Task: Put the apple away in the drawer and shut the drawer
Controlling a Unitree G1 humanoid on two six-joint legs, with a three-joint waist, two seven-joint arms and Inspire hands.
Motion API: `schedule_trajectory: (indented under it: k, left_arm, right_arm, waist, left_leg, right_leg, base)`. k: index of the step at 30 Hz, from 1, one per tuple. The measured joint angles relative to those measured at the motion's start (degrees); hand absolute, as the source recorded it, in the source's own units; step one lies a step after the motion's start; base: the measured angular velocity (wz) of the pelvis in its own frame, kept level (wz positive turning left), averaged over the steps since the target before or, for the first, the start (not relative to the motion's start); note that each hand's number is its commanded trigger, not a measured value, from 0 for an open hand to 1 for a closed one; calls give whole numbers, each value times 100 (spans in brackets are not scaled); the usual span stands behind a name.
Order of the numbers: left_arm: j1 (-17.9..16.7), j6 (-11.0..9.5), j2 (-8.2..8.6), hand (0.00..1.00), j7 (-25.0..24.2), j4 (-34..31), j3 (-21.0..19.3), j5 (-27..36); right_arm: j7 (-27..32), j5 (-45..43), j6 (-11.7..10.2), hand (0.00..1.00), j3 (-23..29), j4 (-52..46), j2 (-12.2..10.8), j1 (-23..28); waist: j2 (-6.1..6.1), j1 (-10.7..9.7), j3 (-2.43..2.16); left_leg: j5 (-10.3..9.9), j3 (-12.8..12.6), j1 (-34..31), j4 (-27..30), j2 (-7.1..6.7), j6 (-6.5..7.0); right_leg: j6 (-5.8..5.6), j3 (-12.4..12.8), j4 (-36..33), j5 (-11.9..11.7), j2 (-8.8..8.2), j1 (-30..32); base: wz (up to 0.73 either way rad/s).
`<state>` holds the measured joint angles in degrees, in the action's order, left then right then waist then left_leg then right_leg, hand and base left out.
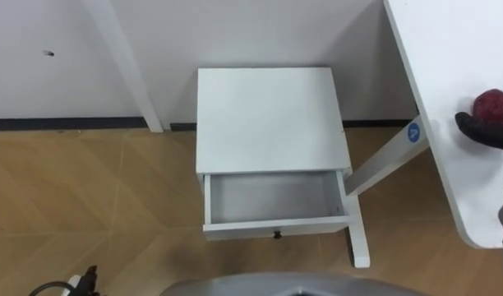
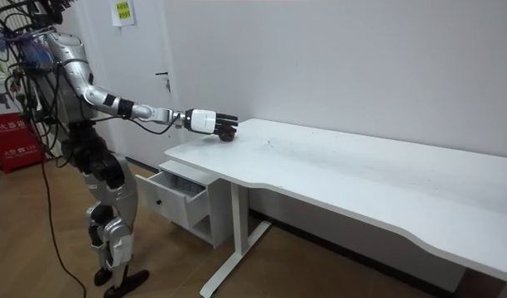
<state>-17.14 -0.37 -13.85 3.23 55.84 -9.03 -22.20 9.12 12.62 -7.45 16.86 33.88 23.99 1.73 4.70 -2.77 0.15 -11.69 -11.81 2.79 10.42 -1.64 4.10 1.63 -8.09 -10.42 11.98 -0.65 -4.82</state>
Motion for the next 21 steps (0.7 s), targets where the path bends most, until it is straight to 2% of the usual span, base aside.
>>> schedule_trajectory:
  k: [7,10,11,12,13,14,21]
  left_arm:
    - [-29,4,-1,0,2,151,-1,6]
    - [-27,3,-12,0,-20,153,-1,3]
    - [-23,3,-17,0,-26,153,-1,3]
    - [-19,1,-28,0,-36,165,-1,0]
    - [-8,0,-35,0,-44,182,0,0]
    - [10,-4,-43,0,-48,212,-1,0]
    - [-3,-5,-50,0,-64,324,15,-1]
  right_arm:
    - [-161,-6,3,0,0,218,57,-138]
    - [-237,4,3,0,-61,337,180,-185]
    - [-243,21,3,47,-121,412,239,-199]
    - [-265,31,3,82,-227,559,338,-245]
    - [-279,29,3,100,-228,633,356,-278]
    - [-283,29,3,100,-227,729,378,-305]
    - [-243,-120,2,100,-219,941,445,-338]
  waist:
    - [-29,23,9]
    - [-28,26,11]
    - [-21,33,13]
    - [-20,61,11]
    - [-12,73,15]
    - [30,90,31]
    - [87,148,12]
  left_leg:
    - [0,22,-12,25,0,0]
    - [0,36,-14,18,0,0]
    - [0,37,-14,18,0,0]
    - [0,40,-17,19,-1,0]
    - [0,39,-21,23,-1,0]
    - [1,43,-37,28,-1,-1]
    - [1,105,-86,55,-5,-1]
  right_leg:
    - [0,5,-15,0,0,-11]
    - [1,-19,-18,-1,0,-14]
    - [1,-39,-18,-1,-1,-16]
    - [1,-47,-19,-1,-2,-22]
    - [1,-47,-19,-1,-2,-24]
    - [1,-61,-21,0,-3,-20]
    - [1,-162,-13,0,-11,-13]
  base:
    - [1]
    - [2]
    - [0]
    - [0]
    - [0]
    - [0]
    - [4]
